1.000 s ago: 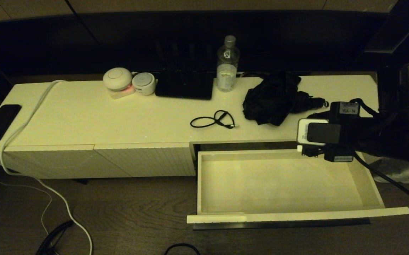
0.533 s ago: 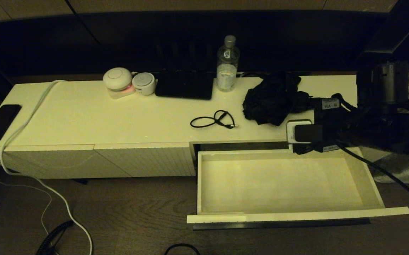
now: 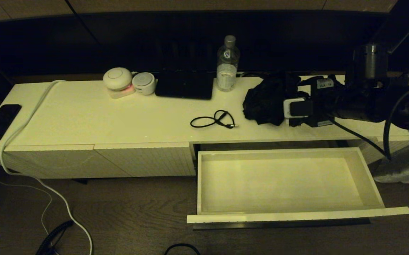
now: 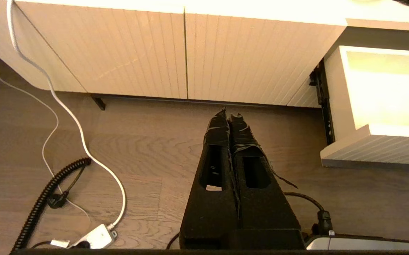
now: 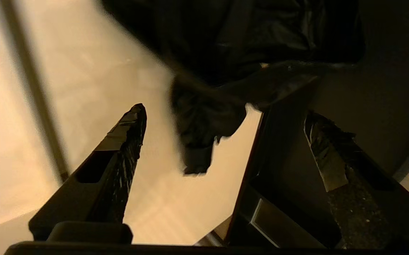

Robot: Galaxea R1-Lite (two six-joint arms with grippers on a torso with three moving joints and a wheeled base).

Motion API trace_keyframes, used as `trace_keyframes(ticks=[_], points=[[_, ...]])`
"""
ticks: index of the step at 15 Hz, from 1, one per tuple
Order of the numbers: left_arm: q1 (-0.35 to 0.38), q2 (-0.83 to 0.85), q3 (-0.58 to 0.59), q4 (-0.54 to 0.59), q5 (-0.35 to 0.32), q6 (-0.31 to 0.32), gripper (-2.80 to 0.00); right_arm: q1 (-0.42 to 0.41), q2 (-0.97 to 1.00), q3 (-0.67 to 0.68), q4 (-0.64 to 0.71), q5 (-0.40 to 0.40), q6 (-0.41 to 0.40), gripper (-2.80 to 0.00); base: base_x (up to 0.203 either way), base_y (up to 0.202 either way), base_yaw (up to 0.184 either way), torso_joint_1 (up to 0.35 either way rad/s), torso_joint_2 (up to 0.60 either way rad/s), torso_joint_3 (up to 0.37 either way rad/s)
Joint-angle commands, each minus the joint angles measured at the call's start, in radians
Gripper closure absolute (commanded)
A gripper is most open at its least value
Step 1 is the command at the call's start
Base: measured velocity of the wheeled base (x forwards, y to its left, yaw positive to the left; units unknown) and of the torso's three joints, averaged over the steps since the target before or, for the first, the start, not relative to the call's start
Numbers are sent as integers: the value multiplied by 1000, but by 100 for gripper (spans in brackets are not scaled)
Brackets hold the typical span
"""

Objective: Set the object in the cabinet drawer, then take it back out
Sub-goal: Put the umbrella in the drawer

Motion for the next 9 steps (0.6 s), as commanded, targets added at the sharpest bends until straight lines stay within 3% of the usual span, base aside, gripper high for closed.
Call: trace_keyframes(ticks=[1, 9], points=[[0, -2, 0, 0, 0, -1, 0, -7, 97, -77, -1, -7, -6, -280, 0, 0, 0, 0, 0, 0], [0, -2, 0, 0, 0, -1, 0, 2, 234, -251, -2, -44, 136, -280, 0, 0, 0, 0, 0, 0]])
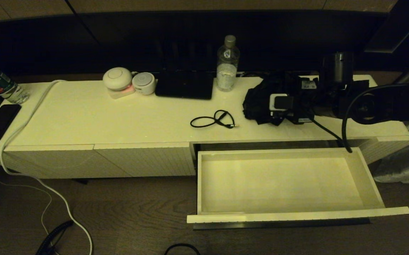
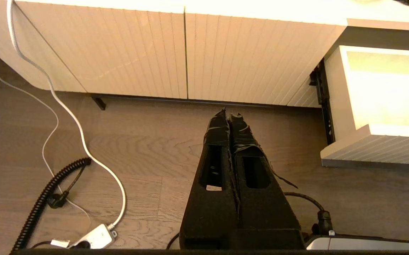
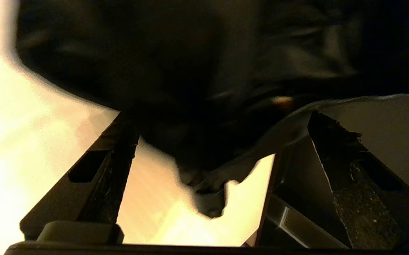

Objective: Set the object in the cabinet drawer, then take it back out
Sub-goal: Put the umbrella in the drawer

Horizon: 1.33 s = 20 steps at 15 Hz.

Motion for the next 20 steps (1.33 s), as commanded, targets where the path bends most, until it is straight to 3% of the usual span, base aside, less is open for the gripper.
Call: trace_keyframes(ticks=[1, 5, 15, 16, 20], points=[[0, -2, 0, 0, 1, -1, 0, 0, 67, -91, -2, -5, 2, -280, 0, 0, 0, 0, 0, 0], [0, -2, 0, 0, 1, -1, 0, -2, 123, -179, 0, -41, 28, -280, 0, 0, 0, 0, 0, 0], [0, -2, 0, 0, 1, -1, 0, -2, 139, -184, 54, -70, 89, -280, 0, 0, 0, 0, 0, 0], [0, -2, 0, 0, 1, -1, 0, 1, 139, -185, 69, -70, 115, 0, 0, 0, 0, 0, 0, 0], [0, -2, 0, 0, 1, -1, 0, 2, 137, -201, 135, -78, 127, 0, 0, 0, 0, 0, 0, 0]])
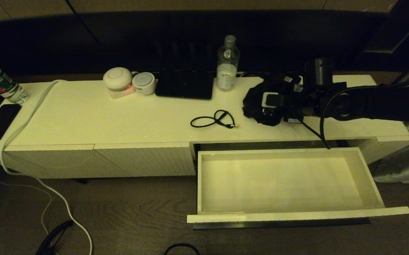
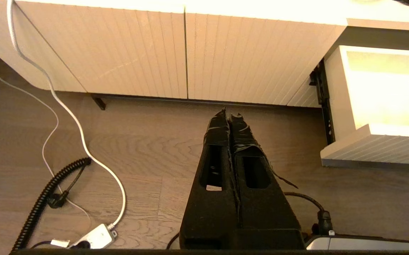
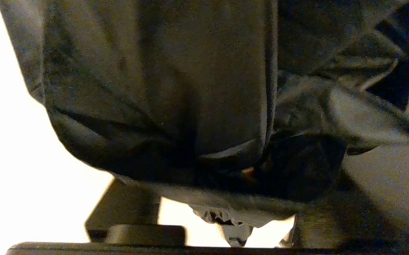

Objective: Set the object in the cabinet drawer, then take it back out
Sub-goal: Put the umbrella in the drawer

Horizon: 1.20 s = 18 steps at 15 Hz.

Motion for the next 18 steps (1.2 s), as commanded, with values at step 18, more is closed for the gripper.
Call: trace_keyframes(ticks=[18], points=[[0, -2, 0, 0, 0, -1, 0, 65, -491, 479, 141, -49, 125, 0, 0, 0, 0, 0, 0, 0]])
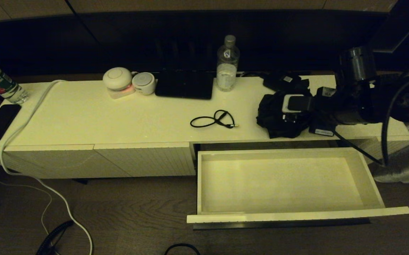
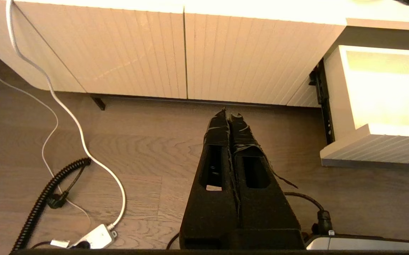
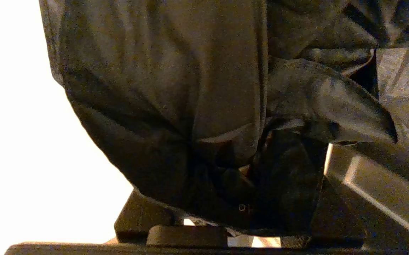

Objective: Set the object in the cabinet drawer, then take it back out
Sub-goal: Put the umbrella in the drawer

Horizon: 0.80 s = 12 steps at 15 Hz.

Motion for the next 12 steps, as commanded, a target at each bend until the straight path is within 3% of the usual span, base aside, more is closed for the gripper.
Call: trace_keyframes(ticks=[1, 7, 12], points=[[0, -2, 0, 0, 0, -1, 0, 41, -195, 190, 2, -1, 27, 0, 0, 0, 0, 0, 0, 0], [0, -2, 0, 0, 0, -1, 0, 141, -297, 472, -10, 3, 178, 0, 0, 0, 0, 0, 0, 0], [0, -2, 0, 0, 0, -1, 0, 148, -114, 494, -135, 29, 259, 0, 0, 0, 0, 0, 0, 0]])
